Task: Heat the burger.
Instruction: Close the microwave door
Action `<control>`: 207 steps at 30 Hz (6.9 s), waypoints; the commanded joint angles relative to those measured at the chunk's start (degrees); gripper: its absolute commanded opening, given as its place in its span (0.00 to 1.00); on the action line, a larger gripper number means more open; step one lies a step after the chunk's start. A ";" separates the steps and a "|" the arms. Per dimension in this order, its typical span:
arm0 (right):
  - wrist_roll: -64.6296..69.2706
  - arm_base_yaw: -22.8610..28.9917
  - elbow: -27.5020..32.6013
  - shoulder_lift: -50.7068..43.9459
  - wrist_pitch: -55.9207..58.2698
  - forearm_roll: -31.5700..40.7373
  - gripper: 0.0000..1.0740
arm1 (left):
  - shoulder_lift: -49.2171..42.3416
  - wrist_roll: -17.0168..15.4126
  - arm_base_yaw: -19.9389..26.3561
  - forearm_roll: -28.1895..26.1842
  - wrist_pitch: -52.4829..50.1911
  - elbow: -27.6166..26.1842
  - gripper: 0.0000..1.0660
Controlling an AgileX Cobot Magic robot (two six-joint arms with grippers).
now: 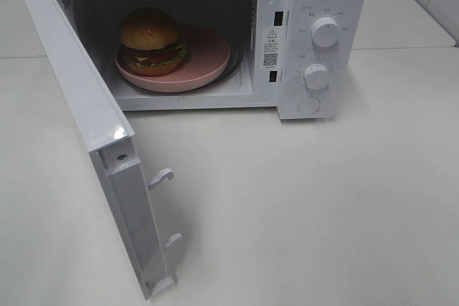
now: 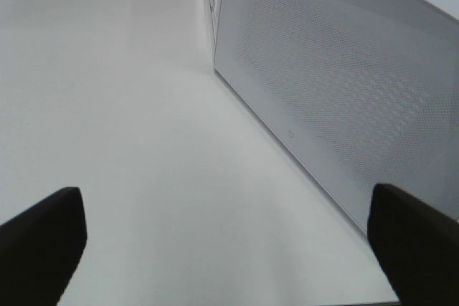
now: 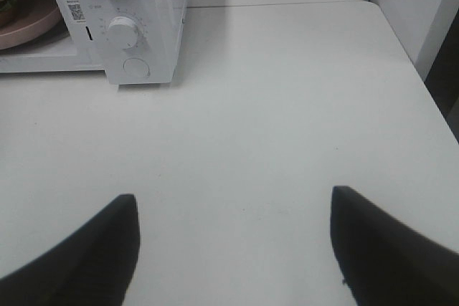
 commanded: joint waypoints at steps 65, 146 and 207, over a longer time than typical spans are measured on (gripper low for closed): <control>-0.57 -0.40 0.00 -1.60 -0.34 0.00 0.66 | -0.92 0.00 0.11 -0.11 -0.86 0.00 0.94; -0.57 -0.40 0.00 -1.60 -0.34 0.00 0.65 | 44.92 2.46 0.11 2.98 -90.01 18.79 0.00; -0.57 -0.40 0.00 -1.60 -0.34 0.00 0.65 | 89.21 -24.06 0.11 46.70 -109.15 2.12 0.00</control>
